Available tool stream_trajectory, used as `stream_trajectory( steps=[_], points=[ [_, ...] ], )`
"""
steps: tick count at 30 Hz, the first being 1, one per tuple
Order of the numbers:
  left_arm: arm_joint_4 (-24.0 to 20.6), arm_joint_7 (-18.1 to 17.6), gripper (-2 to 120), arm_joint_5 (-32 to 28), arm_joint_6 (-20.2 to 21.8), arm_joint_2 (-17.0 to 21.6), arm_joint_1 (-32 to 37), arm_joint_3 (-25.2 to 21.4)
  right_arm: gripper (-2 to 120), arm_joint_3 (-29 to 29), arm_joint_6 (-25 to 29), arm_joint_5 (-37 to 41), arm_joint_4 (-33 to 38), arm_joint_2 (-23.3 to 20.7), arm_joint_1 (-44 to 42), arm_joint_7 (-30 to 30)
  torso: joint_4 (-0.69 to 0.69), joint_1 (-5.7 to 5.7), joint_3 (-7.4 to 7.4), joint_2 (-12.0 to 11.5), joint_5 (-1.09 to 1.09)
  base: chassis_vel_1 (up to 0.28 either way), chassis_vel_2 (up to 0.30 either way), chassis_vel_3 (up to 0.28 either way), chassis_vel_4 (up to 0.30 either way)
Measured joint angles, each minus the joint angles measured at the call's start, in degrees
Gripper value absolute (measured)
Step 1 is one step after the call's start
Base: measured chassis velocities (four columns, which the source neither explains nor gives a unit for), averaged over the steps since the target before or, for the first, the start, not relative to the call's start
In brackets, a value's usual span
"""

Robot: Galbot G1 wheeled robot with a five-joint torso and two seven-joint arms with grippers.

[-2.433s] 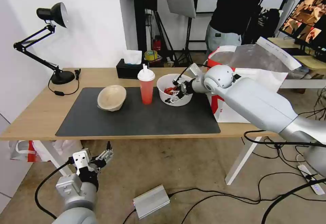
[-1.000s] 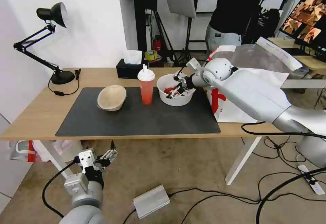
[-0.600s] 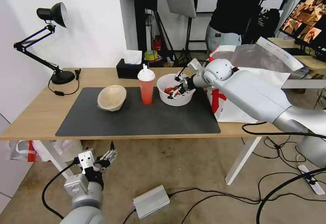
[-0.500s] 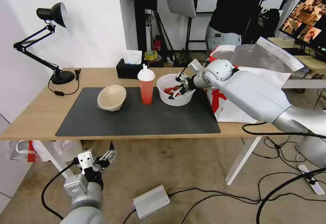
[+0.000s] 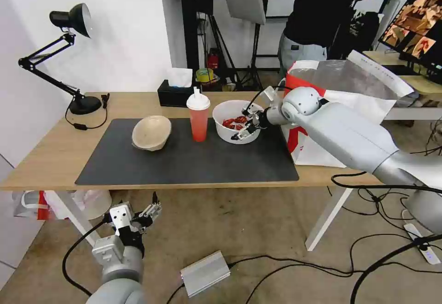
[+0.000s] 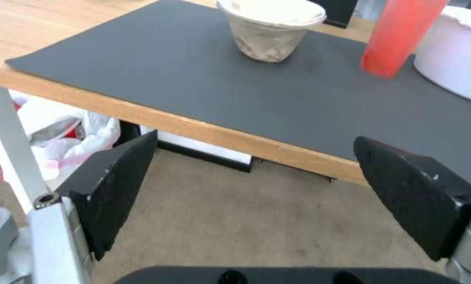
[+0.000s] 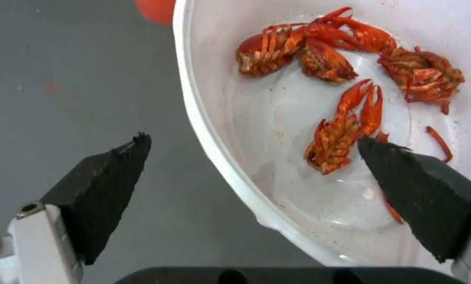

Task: Pick up the trash from the table and place it into the takeout bag.

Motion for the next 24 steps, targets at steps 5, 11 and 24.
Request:
stream_trajectory(
  steps=[5,11,24],
  points=[
    [0.58,0.00,100,0.09,-0.34,0.02,-0.69,0.27,100,0.09,0.00,0.09,-0.16,0.11,-0.19,-0.35,0.00,0.00,0.00,0.00,0.00,0.000,0.000,0.000,0.000],
    [0.62,0.00,100,0.47,-0.60,0.17,-0.48,0.85,100,0.30,0.02,-0.53,-0.73,0.08,-0.42,-1.67,0.00,0.00,0.00,0.00,0.00,0.000,0.000,0.000,0.000],
    [0.96,0.00,100,0.88,-1.34,-0.08,-0.51,1.64,100,0.61,0.11,-0.36,-2.71,0.93,-0.58,-2.91,0.00,0.00,0.00,0.00,-0.01,0.000,0.000,0.000,0.000]
  ],
)
